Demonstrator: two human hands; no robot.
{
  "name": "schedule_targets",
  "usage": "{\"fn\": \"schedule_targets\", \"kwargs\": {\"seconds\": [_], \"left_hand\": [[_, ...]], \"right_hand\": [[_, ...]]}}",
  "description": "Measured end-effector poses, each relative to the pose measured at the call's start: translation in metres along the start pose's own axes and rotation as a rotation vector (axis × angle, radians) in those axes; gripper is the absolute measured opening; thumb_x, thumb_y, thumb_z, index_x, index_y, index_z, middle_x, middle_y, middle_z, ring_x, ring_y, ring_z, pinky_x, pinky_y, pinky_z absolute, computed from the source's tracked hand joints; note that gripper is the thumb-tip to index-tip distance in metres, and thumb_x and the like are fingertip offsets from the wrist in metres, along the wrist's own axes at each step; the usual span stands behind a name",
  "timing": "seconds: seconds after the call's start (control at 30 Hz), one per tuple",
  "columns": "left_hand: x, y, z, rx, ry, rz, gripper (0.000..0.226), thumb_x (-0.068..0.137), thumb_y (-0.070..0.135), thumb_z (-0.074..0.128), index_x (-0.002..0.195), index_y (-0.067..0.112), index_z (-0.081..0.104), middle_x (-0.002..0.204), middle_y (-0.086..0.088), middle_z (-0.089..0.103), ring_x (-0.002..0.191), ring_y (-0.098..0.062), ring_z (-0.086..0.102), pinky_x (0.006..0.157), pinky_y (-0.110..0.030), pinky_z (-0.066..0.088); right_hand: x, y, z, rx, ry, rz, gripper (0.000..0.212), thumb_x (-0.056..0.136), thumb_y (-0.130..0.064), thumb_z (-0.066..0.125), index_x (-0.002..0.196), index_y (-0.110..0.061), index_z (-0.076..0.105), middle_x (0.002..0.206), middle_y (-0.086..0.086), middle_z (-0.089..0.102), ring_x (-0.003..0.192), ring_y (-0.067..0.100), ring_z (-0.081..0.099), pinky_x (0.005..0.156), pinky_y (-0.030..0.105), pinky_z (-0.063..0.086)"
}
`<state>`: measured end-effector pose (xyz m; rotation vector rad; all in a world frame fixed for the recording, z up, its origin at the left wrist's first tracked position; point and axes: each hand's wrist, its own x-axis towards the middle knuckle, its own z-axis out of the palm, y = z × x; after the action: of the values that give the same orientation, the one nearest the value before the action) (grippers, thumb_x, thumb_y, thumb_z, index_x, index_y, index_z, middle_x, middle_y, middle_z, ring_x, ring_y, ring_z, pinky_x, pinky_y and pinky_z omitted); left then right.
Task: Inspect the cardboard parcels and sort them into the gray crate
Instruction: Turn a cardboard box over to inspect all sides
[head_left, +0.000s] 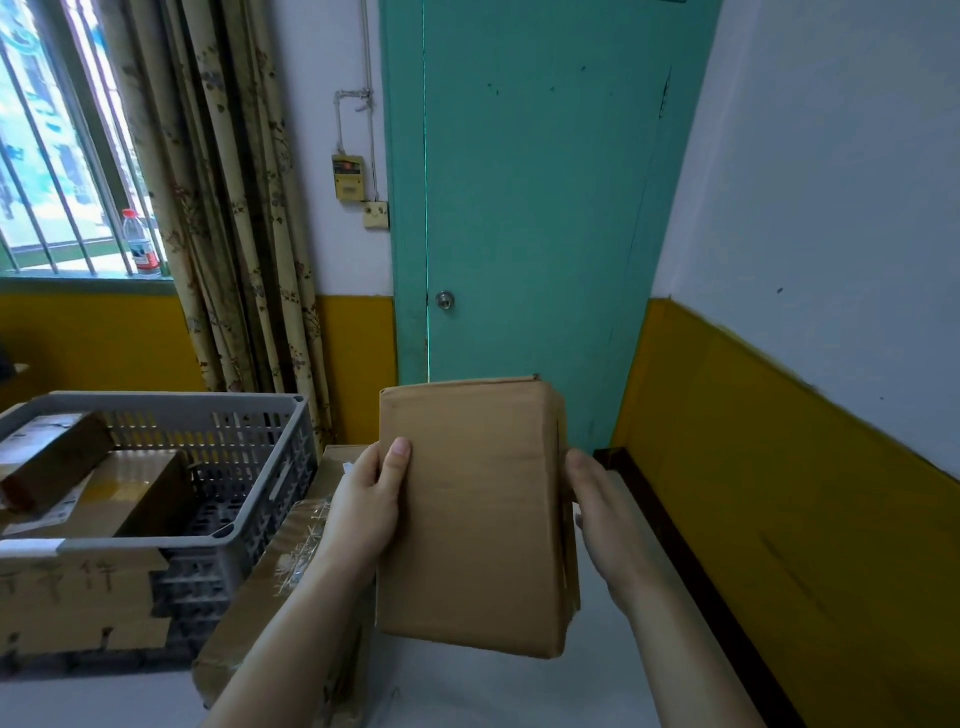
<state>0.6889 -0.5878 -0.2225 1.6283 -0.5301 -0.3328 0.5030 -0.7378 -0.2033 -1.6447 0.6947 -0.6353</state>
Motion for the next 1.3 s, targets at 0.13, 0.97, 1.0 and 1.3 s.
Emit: {"fn": "schedule_targets", "kwargs": {"seconds": [0.13,0.97,1.0,1.3], "left_hand": [[0.001,-0.001,-0.001,0.064,-0.004,0.0,0.028,0.101,0.057,0.049,0.113,0.035,0.061,0.106,0.015,0.064,0.111,-0.018,0.064,0.088,-0.041,0.053],[-0.022,0.021,0.024,0.185,-0.236,-0.028,0.072,0.094,0.066,0.053,0.157,0.036,0.037,0.137,0.006,0.062,0.121,-0.016,0.063,0.103,-0.037,0.053],[-0.023,0.02,0.026,0.175,-0.226,-0.007,0.071,0.093,0.069,0.05,0.155,0.036,0.04,0.132,0.009,0.064,0.12,-0.014,0.062,0.099,-0.032,0.054],[-0.027,0.026,0.023,0.145,-0.2,0.076,0.04,0.087,0.07,0.045,0.119,0.05,0.056,0.094,0.038,0.065,0.088,0.026,0.059,0.067,0.001,0.045]], "right_hand": [[0.003,0.005,0.001,-0.033,0.087,0.011,0.041,0.082,-0.074,0.051,0.115,-0.051,0.049,0.101,-0.033,0.05,0.088,-0.011,0.052,0.071,0.013,0.04],[0.007,0.008,0.018,-0.226,0.237,-0.066,0.056,0.084,-0.076,0.037,0.088,-0.024,0.056,0.08,-0.005,0.062,0.075,0.01,0.062,0.06,0.027,0.042],[0.007,0.008,0.019,-0.25,0.252,-0.083,0.053,0.086,-0.074,0.037,0.086,-0.024,0.055,0.078,-0.006,0.061,0.072,0.007,0.061,0.057,0.024,0.039],[0.003,0.007,0.019,-0.25,0.262,-0.199,0.035,0.091,-0.065,0.045,0.085,-0.032,0.055,0.075,-0.012,0.064,0.074,-0.009,0.061,0.053,0.011,0.043]]}}
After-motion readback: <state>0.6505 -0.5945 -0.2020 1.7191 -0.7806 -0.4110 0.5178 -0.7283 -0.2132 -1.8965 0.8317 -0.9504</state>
